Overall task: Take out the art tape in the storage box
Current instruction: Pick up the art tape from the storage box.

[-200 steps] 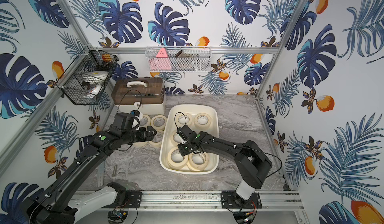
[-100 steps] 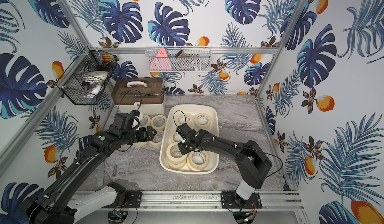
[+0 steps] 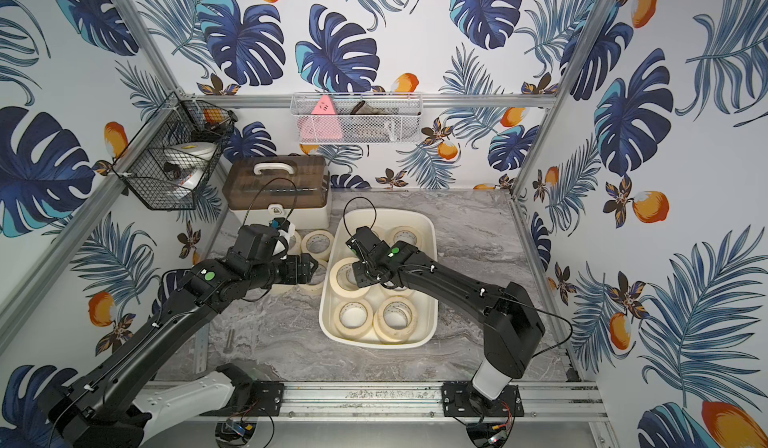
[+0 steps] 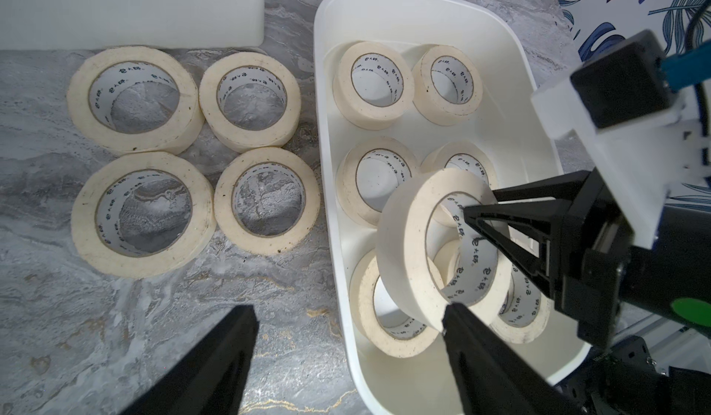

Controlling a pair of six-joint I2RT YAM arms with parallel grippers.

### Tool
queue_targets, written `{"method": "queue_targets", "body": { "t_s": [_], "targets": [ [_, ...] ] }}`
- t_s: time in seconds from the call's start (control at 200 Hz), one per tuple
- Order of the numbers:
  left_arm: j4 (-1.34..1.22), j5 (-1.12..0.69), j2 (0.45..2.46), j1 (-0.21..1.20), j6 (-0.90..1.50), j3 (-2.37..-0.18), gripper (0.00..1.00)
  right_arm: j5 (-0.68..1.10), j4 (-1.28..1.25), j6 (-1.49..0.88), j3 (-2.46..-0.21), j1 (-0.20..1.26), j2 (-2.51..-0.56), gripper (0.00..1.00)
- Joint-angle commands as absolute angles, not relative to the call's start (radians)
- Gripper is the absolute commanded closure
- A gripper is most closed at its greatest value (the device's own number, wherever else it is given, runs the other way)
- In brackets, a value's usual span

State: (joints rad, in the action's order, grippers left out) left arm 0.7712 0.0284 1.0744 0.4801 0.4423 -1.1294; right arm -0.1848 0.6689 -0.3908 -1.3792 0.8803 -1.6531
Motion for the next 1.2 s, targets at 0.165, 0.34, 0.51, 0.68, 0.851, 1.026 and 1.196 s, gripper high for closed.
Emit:
{"method": "queue_targets", "body": {
  "t_s": [0.165,0.34,0.51,0.68,0.851,1.026,1.196],
  "targets": [
    [0.79,0.118,1.107,0.541,0.436,-1.155,0.19,-0.22,0.661,-0.46,-1.466,0.904,-1.667,0.94],
    [0.797,0.153,1.13,0.576,0.437,-1.169,0.2,-0.225,0.66,-0.46,-1.519,0.931,-1.689,0.94],
    [0.809,0.2,1.157,0.586,0.439,-1.174,0.27,-0.232,0.658,-0.457,-1.553,0.956,-1.709,0.94],
    [0.811,0.229,1.171,0.586,0.436,-1.166,0.4,-0.245,0.661,-0.451,-1.567,0.978,-1.715,0.94],
    [0.801,0.236,1.189,0.587,0.443,-1.16,0.52,-0.247,0.647,-0.443,-1.563,0.992,-1.702,0.93],
    [0.789,0.236,1.204,0.587,0.448,-1.154,0.66,-0.245,0.632,-0.436,-1.552,1.0,-1.684,0.9],
    [0.772,0.222,1.203,0.586,0.453,-1.152,0.9,-0.254,0.621,-0.434,-1.539,1.005,-1.663,0.84]
  ]
}}
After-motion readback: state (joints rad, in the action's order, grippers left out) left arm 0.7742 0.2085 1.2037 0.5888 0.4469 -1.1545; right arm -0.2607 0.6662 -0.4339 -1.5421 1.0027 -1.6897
